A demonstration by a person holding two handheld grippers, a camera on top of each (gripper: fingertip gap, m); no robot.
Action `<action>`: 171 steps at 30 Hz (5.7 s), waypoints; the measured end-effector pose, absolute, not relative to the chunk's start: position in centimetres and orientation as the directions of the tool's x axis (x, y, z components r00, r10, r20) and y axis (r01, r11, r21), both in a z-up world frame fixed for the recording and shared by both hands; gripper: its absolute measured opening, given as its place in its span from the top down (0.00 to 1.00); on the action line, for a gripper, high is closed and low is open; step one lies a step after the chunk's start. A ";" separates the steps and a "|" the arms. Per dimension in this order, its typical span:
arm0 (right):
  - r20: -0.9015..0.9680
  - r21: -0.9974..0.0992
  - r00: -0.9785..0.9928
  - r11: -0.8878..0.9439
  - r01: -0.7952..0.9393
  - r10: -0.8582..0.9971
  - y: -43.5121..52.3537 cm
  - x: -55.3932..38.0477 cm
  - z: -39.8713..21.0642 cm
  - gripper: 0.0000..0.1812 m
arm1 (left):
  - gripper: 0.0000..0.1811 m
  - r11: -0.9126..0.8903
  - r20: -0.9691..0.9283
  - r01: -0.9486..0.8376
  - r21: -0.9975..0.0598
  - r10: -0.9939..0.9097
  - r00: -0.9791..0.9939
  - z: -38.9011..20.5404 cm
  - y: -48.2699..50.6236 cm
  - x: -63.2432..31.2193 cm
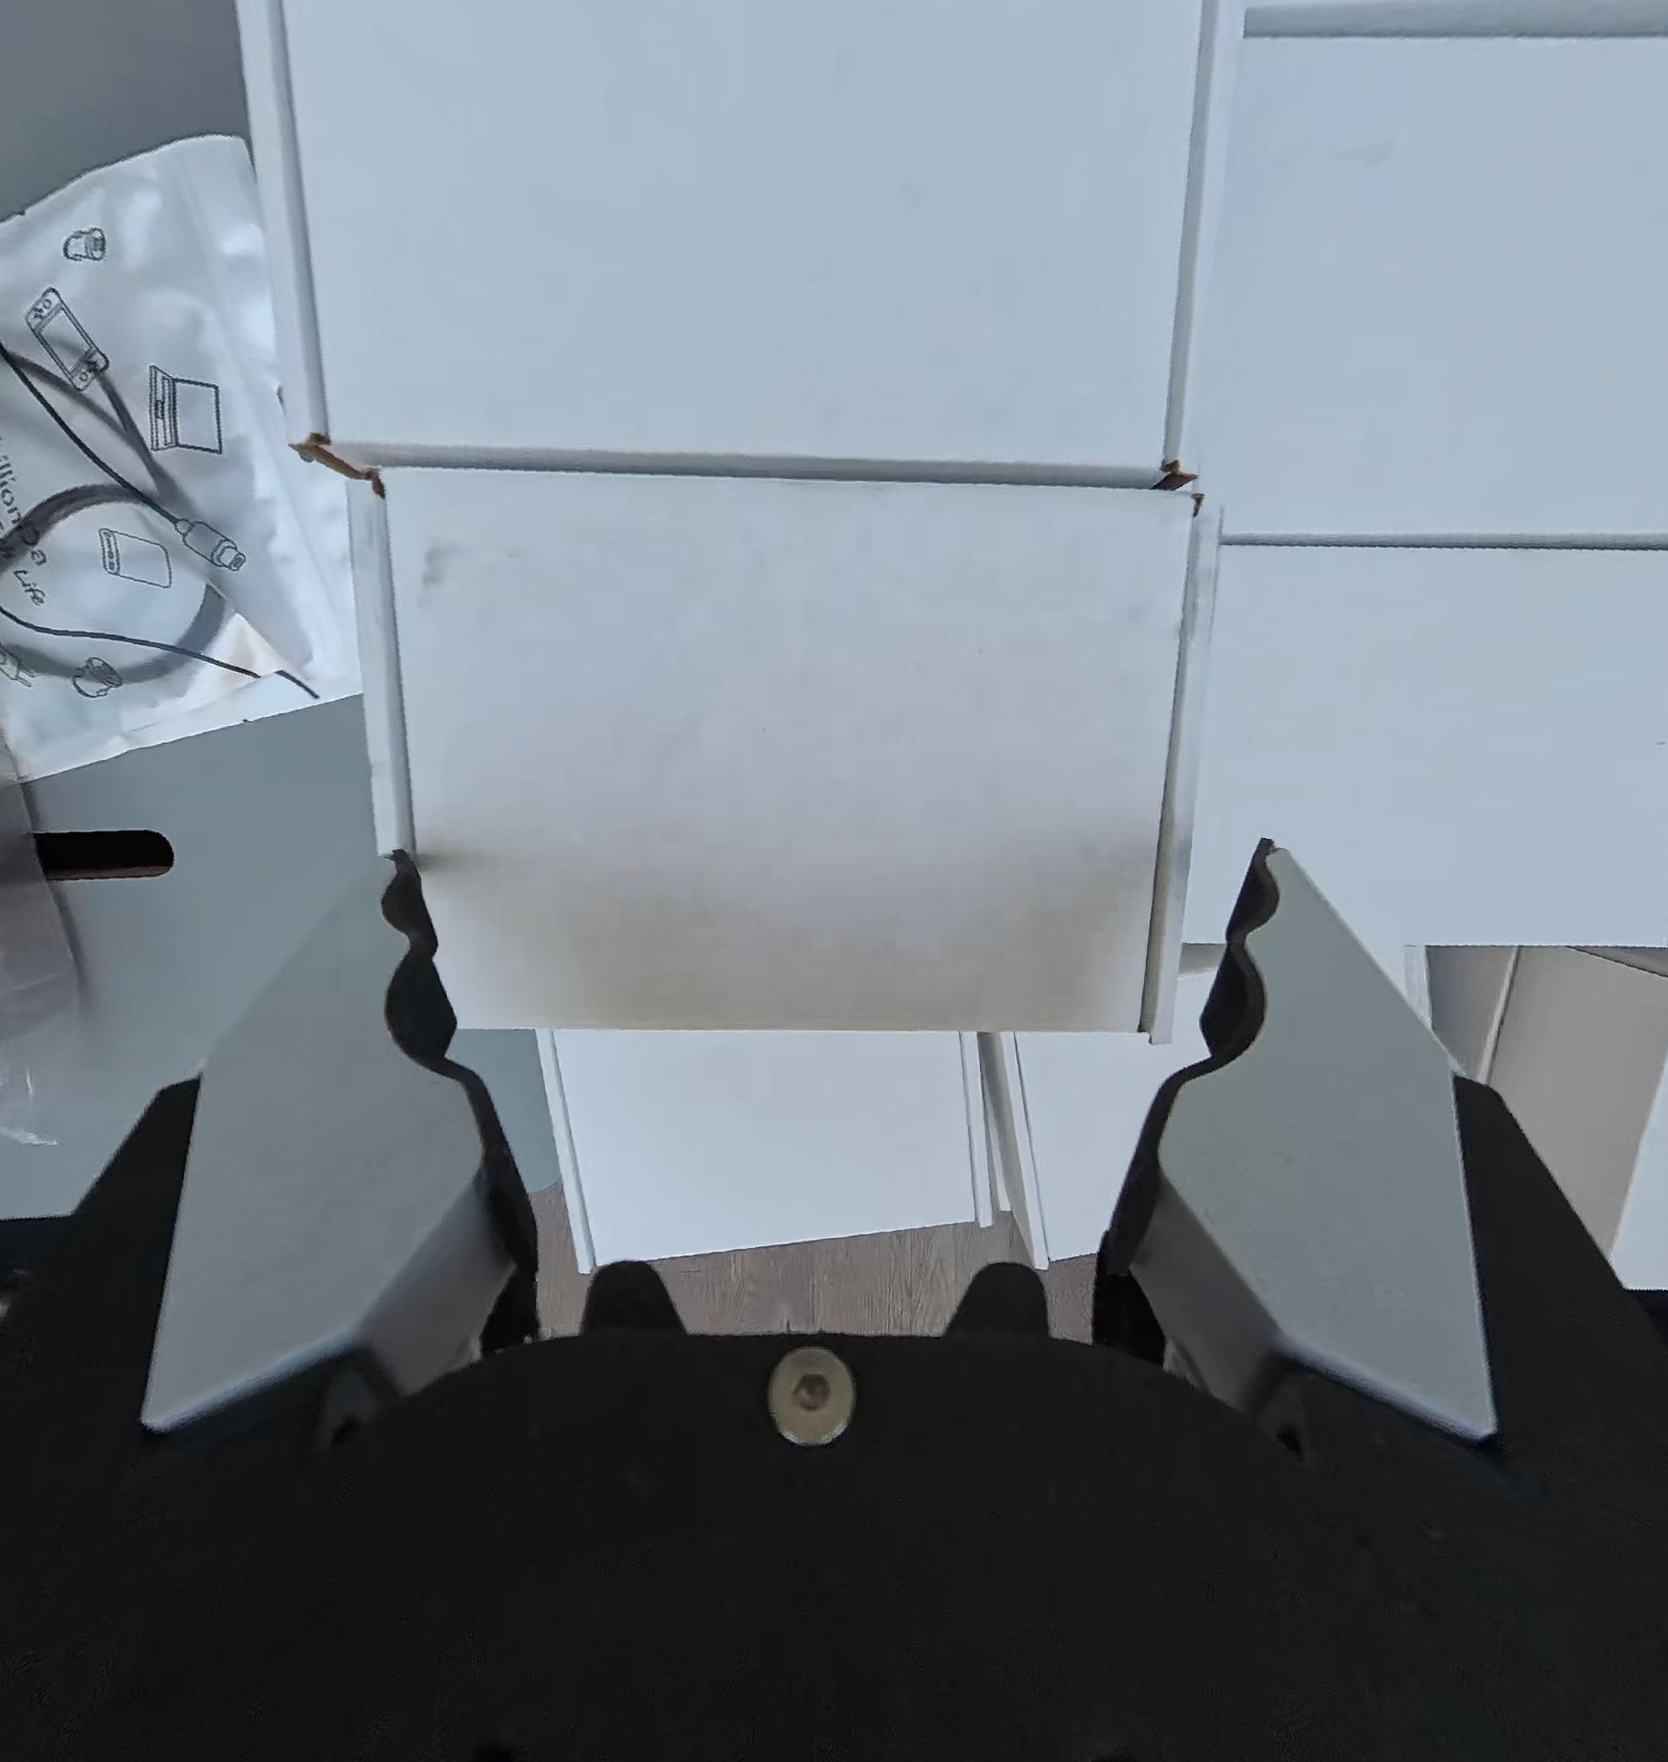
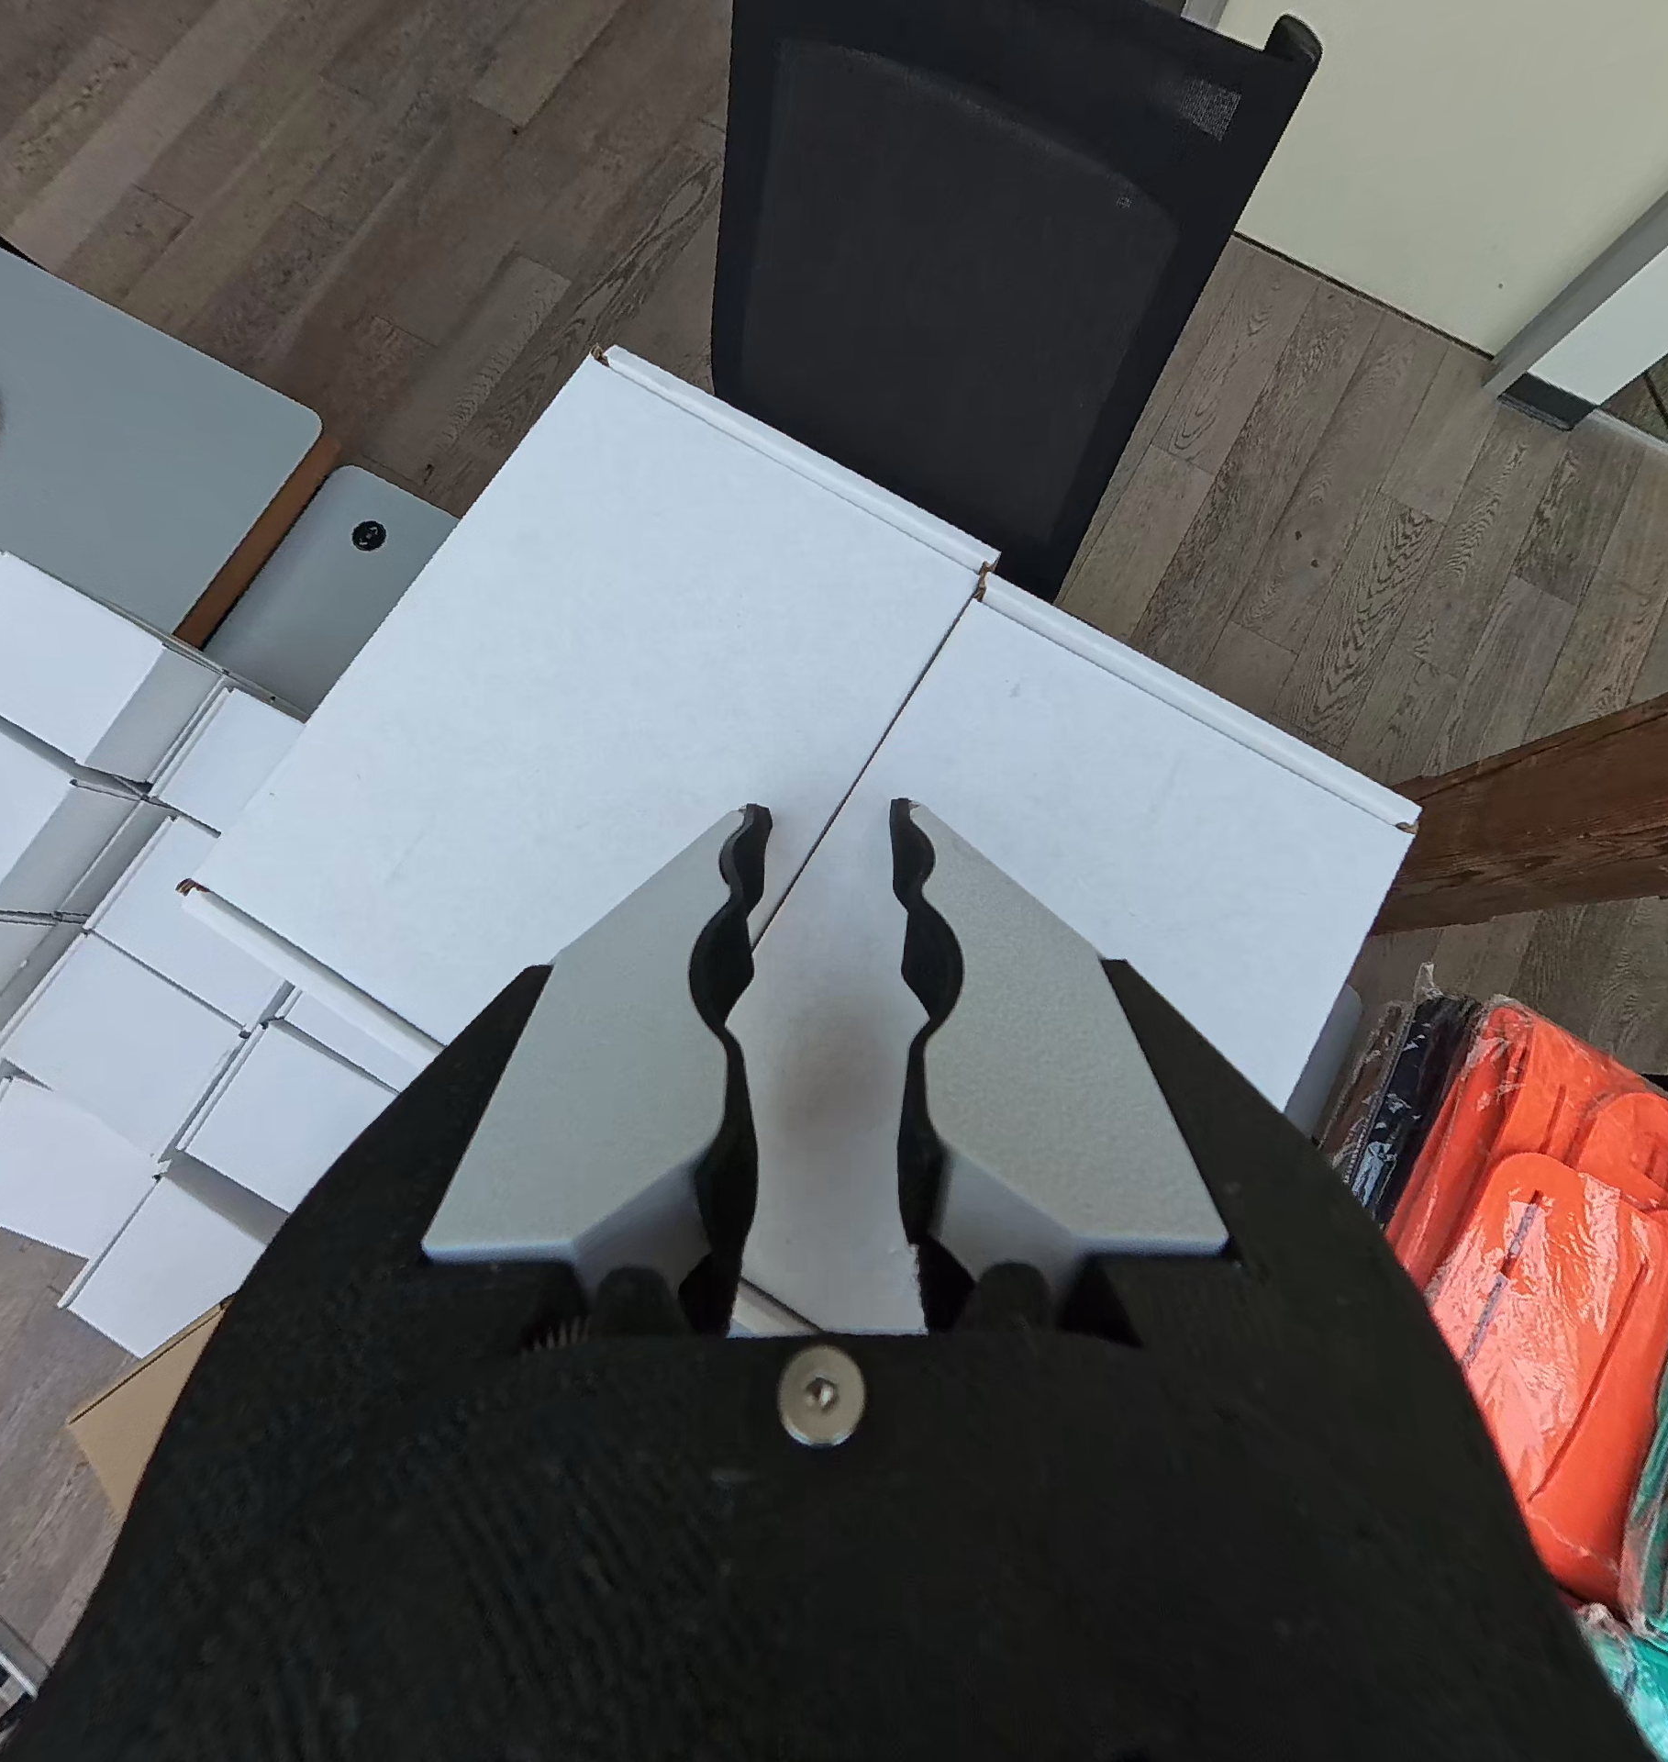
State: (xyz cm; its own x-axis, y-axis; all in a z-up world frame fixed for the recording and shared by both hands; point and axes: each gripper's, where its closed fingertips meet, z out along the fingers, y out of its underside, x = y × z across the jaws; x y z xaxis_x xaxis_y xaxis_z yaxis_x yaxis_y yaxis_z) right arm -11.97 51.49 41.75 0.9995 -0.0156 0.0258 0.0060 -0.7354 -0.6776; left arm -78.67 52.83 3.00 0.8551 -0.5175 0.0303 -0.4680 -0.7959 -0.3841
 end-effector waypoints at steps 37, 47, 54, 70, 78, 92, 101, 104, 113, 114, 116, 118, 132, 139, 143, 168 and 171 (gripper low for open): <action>-0.004 -0.706 1.000 -0.709 -0.001 0.003 51.8 -12.0 41.8 0.86 | 0.13 -0.880 0.096 0.285 -0.381 0.269 0.958 2.7 53.6 -80.9; -0.015 -0.715 1.000 -0.699 -0.003 0.011 51.7 -11.8 41.8 0.86 | 0.13 -0.998 0.117 -0.032 -0.054 -0.039 0.992 1.1 50.3 -81.7; -0.009 -0.715 1.000 -0.699 0.005 0.017 51.8 -11.9 41.9 0.86 | 0.13 -0.976 0.118 0.122 -0.179 0.102 0.988 2.2 51.9 -83.9; -0.010 -0.723 1.000 -0.691 0.010 0.025 52.3 -12.1 41.9 0.87 | 0.20 -0.975 0.164 0.191 0.111 0.207 0.965 -0.8 48.5 -81.9; -0.011 -0.729 1.000 -0.684 0.010 0.027 52.4 -12.2 41.9 0.87 | 0.21 -0.982 0.614 0.178 -0.061 0.103 0.783 13.5 51.8 -75.0; -0.115 -0.717 0.992 -0.696 -0.053 0.044 52.2 -12.0 41.9 0.92 | 0.22 -0.670 0.701 -0.615 -0.416 -0.667 0.253 45.2 44.8 -27.7; -0.165 -0.716 0.985 -0.693 -0.081 0.056 51.9 -11.4 41.8 0.96 | 0.22 -0.610 0.445 -0.740 -0.283 -0.767 0.463 41.6 46.8 -21.3; -0.139 -0.725 0.990 -0.684 -0.076 0.038 51.9 -10.4 41.8 0.94 | 0.22 -0.612 0.449 -0.733 -0.297 -0.767 0.458 41.6 46.8 -20.1; -0.413 -0.679 0.908 -0.690 -0.251 0.076 51.5 -11.4 42.4 0.91 | 0.22 -0.637 0.461 -0.729 -0.251 -0.741 0.488 41.5 46.8 -20.6; -0.449 -0.668 0.890 -0.691 -0.277 0.077 51.4 -11.4 42.5 0.90 | 0.22 -0.641 0.469 -0.727 -0.247 -0.735 0.489 41.6 46.8 -20.6; -0.516 -0.649 0.852 -0.687 -0.326 0.082 51.3 -11.3 42.7 0.90 | 0.22 -0.649 0.485 -0.724 -0.233 -0.723 0.492 41.6 46.7 -20.7; -0.578 -0.633 0.812 -0.675 -0.380 0.085 51.3 -11.3 43.0 0.89 | 0.22 -0.661 0.492 -0.719 -0.214 -0.709 0.505 41.6 46.8 -20.7; -0.722 -0.537 0.691 -0.658 -0.528 0.035 51.0 -10.5 43.7 0.87 | 0.22 -0.655 0.400 -0.741 -0.145 -0.724 0.562 41.5 46.8 -20.2; -0.696 -0.524 0.717 -0.714 -0.464 0.045 50.7 -11.2 42.2 1.00 | 0.21 -0.649 0.393 -0.747 -0.142 -0.730 0.560 41.5 46.8 -20.2; -0.624 -0.556 0.780 -0.732 -0.395 0.054 50.6 -11.2 42.0 1.00 | 0.21 -0.646 0.411 -0.749 -0.145 -0.728 0.548 41.6 46.5 -20.0; -0.572 -0.545 0.819 -0.768 -0.337 0.047 50.3 -11.3 41.6 1.00 | 0.22 -0.701 0.528 -0.679 -0.219 -0.670 0.522 42.2 46.6 -19.2; -0.541 -0.564 0.840 -0.761 -0.321 0.048 50.2 -11.2 41.6 1.00 | 0.22 -0.708 0.538 -0.669 -0.228 -0.664 0.519 42.5 46.6 -18.6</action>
State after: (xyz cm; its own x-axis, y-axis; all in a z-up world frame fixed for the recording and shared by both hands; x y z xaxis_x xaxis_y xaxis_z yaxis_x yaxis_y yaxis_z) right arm -11.18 50.20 41.63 0.8395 0.0478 -0.5412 -0.3206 -0.7606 -0.5645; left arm -18.61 46.58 42.53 0.5189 -0.6641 0.5383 -0.6686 -0.7076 -0.2284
